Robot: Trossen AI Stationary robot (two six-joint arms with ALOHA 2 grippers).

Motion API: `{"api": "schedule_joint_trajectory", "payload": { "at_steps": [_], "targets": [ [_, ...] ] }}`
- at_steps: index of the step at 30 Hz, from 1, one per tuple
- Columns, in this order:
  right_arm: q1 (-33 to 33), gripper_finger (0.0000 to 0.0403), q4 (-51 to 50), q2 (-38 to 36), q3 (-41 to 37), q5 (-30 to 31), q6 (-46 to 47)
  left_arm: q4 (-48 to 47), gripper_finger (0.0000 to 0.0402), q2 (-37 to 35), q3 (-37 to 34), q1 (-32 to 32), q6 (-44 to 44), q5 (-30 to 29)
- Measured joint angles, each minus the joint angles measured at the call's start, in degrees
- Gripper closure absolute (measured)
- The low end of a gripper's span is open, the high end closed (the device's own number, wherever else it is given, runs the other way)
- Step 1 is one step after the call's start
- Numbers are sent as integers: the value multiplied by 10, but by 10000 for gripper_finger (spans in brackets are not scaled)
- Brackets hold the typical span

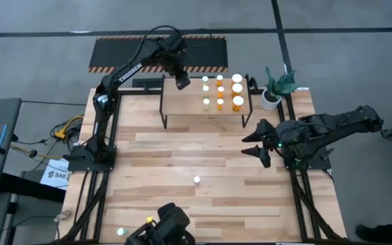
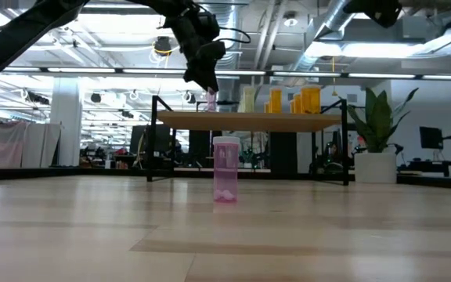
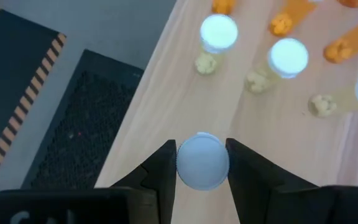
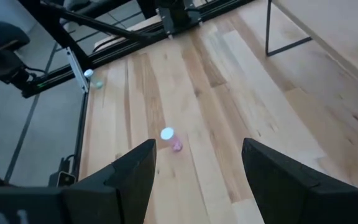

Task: Pick and place medicine bottles onto shelf by color
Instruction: Put the right small pink pill bottle on the shelf

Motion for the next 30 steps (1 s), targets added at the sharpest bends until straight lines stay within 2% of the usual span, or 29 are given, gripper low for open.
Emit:
{"api": "schedule_joint_trajectory", "payload": {
  "at_steps": [13, 20, 30],
  "targets": [
    [0, 143, -2, 2, 0, -15, -22, 14, 297, 1, 0, 8, 10, 2],
    [0, 143, -1, 2, 0, -16, -32, 27, 297, 4, -46, 8, 14, -3],
    [0, 143, -1, 2, 0, -28, -30, 43, 297, 3, -47, 8, 10, 2]
  ]
}}
